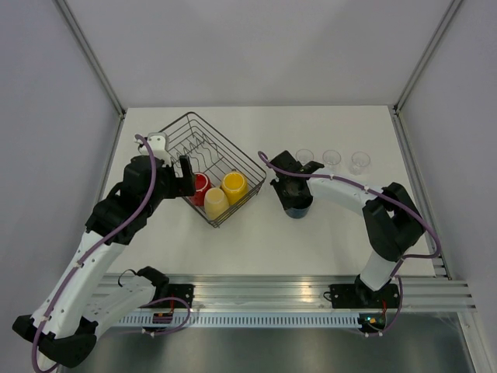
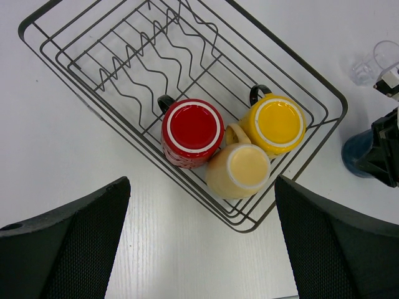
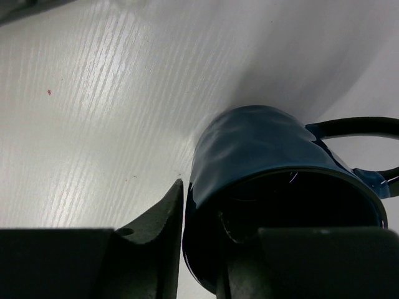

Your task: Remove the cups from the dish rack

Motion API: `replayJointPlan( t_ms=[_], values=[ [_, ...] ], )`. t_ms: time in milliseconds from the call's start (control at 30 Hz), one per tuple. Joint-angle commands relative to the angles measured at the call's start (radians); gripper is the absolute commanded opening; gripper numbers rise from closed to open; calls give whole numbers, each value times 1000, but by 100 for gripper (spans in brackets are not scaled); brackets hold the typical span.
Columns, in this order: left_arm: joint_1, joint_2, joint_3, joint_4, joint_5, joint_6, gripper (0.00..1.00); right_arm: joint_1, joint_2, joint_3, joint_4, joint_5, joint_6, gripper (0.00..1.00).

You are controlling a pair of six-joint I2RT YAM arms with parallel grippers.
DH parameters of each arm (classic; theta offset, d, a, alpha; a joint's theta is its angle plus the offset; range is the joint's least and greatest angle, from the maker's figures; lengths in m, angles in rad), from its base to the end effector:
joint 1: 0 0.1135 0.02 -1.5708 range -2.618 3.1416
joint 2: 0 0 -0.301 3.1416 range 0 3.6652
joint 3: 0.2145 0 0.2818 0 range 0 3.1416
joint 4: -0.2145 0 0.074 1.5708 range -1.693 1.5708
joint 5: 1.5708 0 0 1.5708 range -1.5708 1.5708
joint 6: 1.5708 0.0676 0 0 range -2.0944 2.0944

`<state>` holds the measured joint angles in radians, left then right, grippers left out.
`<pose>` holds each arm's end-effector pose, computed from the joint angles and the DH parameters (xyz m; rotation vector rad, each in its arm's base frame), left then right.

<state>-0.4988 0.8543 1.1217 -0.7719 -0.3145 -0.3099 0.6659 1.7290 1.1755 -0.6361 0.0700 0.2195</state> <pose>0.1796 -0.0740 0.4042 0.0024 2.0530 -0.1766 0.3063 0.2346 0.1857 -0.5936 2.6997 0.1410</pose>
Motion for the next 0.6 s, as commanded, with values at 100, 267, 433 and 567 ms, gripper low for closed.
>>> replayJointPlan(
  t_ms=[100, 267, 433, 567],
  values=[
    [3, -12, -7, 16, -15, 38, 100, 3, -60, 41, 18, 34, 9, 34],
    [2, 0, -3, 14, 6, 19, 100, 3, -140, 59, -13, 40, 6, 43],
    [3, 41, -16, 11, 32, -32, 100, 4, -316, 79, -34, 76, 1, 69],
    [2, 92, -22, 13, 87, -80, 100, 4, -471, 76, -24, 120, 0, 98]
  ],
)
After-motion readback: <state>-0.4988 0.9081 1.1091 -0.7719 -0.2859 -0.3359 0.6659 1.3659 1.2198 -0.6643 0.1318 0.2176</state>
